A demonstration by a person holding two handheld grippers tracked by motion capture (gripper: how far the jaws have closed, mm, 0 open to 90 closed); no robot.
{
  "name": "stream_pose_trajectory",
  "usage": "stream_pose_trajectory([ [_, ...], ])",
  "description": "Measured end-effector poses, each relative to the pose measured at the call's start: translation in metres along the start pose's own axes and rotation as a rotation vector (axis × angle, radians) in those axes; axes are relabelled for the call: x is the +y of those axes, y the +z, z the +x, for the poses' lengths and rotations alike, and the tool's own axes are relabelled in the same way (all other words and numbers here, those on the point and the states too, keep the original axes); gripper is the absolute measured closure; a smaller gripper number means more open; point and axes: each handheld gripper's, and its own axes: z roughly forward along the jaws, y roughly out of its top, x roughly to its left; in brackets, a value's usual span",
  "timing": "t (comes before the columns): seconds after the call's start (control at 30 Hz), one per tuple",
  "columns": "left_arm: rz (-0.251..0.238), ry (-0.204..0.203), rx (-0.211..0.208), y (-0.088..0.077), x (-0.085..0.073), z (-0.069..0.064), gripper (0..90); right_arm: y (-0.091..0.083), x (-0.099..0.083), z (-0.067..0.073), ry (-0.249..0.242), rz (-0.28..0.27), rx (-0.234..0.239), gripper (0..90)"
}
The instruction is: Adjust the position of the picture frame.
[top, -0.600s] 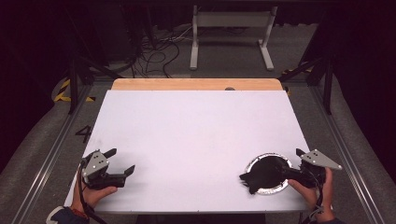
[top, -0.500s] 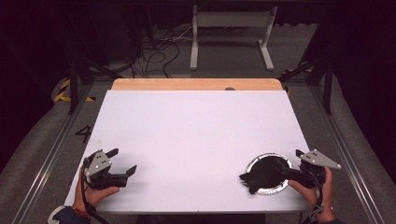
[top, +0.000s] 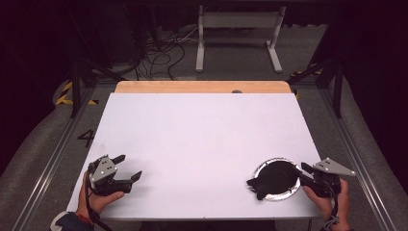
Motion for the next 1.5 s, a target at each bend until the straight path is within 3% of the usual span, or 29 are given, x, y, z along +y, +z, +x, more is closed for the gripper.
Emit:
stream_pose_trajectory([
  [0.13,0.016,0.005,-0.011,0.005,0.001,-0.002,18.9,-0.006,-0.005,-0.002,0.013,-0.007,-0.01,71.2],
  [0.17,0.02,0.01,-0.015,0.006,0.001,-0.003,19.1,-0.01,-0.008,-0.001,0.004,0.014,0.001,75.2],
  [0.6,0.021,-0.002,-0.006,0.004,0.0,-0.001,19.6,-0.015,-0.022,-0.008,0.04,0.061,0.04,89.4],
  [0.77,0.025,-0.001,-0.01,0.004,0.0,-0.001,19.0,-0.014,-0.025,-0.006,0.027,0.1,0.058,90.0],
  [1.03,0.029,-0.003,-0.015,0.007,0.0,-0.002,18.6,-0.016,-0.03,-0.005,0.048,0.088,0.095,90.0],
  [1.1,0.029,0.0,-0.009,0.006,0.001,-0.003,18.6,-0.015,-0.03,-0.001,0.057,0.081,0.113,90.0],
  [1.17,0.017,-0.001,0.001,0.006,0.002,-0.003,18.9,-0.013,-0.029,0.006,0.035,0.078,0.115,90.0],
  [1.5,0.046,0.016,0.006,0.011,0.002,-0.006,21.3,-0.005,-0.022,0.024,0.009,0.081,0.132,90.0],
])
